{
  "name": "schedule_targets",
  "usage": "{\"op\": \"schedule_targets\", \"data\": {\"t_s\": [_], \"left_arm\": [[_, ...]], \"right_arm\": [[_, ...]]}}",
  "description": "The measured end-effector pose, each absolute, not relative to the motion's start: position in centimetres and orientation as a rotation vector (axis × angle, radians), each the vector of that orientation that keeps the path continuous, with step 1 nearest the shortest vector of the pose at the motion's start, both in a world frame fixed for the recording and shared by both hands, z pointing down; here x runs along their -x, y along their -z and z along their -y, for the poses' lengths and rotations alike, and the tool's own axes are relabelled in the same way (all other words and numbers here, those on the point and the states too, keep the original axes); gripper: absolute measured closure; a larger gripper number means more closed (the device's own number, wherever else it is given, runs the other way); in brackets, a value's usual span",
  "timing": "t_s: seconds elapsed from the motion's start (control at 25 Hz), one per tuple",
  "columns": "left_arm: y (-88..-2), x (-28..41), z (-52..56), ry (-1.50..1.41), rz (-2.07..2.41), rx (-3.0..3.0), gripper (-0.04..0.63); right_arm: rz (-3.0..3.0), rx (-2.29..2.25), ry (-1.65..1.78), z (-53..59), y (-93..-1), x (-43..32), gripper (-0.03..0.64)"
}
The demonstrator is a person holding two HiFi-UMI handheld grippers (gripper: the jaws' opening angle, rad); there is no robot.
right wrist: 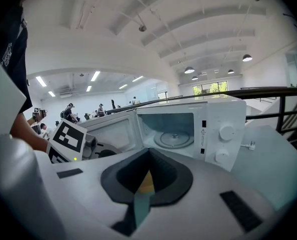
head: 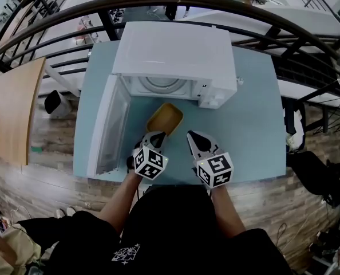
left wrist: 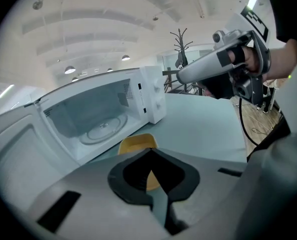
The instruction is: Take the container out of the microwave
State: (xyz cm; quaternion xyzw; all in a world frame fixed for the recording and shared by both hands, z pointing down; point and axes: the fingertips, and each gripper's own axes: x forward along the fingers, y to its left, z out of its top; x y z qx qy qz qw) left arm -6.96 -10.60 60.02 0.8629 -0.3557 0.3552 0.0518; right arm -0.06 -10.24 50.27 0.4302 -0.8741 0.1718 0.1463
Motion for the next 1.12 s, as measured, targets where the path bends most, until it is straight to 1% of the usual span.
{"op": "schedule_targets", "data": {"t_s": [0.44, 0.84, 1.12], "left_arm": [[-54.4, 8.4, 11.3, -0.839, 1.110, -2.639, 0.588], [-48.7, 10.5, 13.3, -0.618, 1.239, -2.588, 0.588], [-45.6, 11.4, 14.0, -0.517, 1.364, -2.588, 0.588]], "right_arm": [[2.534, -1.382, -0.475, 9.9, -46.4, -0.2, 0.611], [2.549, -1.501, -0.397, 10.9, -42.8, -1.4, 0.611], [2.629, -1.488, -0.344, 12.4, -39.7, -2.0, 0.611]]}}
